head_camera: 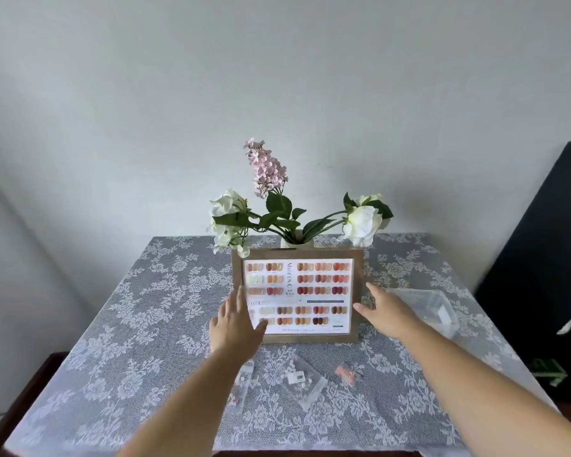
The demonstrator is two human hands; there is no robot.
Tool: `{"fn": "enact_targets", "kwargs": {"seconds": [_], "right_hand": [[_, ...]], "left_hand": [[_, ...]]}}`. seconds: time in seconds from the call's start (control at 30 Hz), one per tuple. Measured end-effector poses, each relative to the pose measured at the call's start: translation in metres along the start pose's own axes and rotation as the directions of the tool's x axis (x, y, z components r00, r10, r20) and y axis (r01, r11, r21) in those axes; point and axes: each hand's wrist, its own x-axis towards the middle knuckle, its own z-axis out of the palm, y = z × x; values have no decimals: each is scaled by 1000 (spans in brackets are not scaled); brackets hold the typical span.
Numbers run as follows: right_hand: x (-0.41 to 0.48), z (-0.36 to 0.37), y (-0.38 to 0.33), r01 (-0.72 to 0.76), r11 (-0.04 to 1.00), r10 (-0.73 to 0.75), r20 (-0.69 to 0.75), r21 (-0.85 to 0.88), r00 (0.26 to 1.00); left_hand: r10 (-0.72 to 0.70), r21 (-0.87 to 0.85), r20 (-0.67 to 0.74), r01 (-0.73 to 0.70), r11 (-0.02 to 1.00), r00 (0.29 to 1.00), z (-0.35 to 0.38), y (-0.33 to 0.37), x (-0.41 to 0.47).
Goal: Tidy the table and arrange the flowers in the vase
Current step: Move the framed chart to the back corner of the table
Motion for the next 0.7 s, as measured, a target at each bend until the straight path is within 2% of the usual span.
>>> {"fn": "enact_targets", "kwargs": {"seconds": [0.2,0.4,0.53,0.7], "right_hand": [[28,23,6,-48,972,85,-155,228,984],[44,38,7,0,915,131,-295,403,946],[52,45,11,21,889,137,-311,457,940],[50,47,12,6,842,176,-286,540,942]], "left_hand": [[-152,-274,61,164,948,986,15,-18,34],[-252,-510,-38,198,837,967,18,-14,50],[-380,-618,-63,263,741,923,14,-9,51],[-430,-675,-59,281,682,901,12,-8,47]]}}
